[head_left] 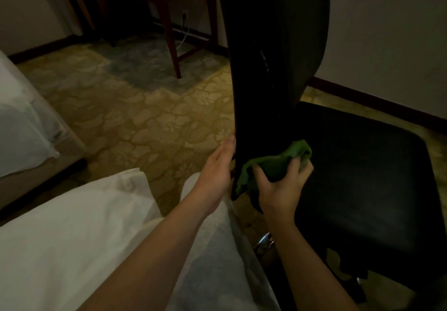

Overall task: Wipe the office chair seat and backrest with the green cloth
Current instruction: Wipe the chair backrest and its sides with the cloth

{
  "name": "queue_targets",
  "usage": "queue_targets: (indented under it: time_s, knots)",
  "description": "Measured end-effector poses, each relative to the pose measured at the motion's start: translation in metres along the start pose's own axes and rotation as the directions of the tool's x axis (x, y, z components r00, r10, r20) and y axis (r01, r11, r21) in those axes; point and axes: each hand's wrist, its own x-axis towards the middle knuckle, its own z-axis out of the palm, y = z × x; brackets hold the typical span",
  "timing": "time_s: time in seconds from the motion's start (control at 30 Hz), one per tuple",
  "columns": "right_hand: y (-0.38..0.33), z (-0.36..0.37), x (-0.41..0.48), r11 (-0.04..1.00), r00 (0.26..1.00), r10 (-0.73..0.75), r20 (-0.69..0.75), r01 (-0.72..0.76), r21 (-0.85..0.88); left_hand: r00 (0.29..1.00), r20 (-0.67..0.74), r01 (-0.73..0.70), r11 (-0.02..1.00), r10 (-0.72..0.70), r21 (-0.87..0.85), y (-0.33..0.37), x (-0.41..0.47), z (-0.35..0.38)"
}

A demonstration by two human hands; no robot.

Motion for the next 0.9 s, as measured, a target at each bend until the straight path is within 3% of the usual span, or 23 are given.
queue_targets:
  time_s: [0.3, 0.67, 0.9]
  knots:
    - [-0.001, 0.016, -0.007, 0.987, 0.999, 0.033, -0.026, -0.037, -0.155, 0.998, -0.058, -0.004, 1.0, 0.006, 0.029, -0.001, -0.002, 0.006]
    - [0.029, 0.006, -0.021, 0.977, 0.971, 0.215, 0.106, -0.215, -0.012, 0.997, -0.073, 0.027, 0.999, -0.028, -0.023, 0.015, -0.013, 0.013]
    - [-0.005, -0.006, -0.002, 0.993, 1.0, 0.026, -0.003, -0.026, 0.113, 0.995, -0.094, 0.034, 0.999, -0.038, -0.038, 0.018, -0.013, 0.018]
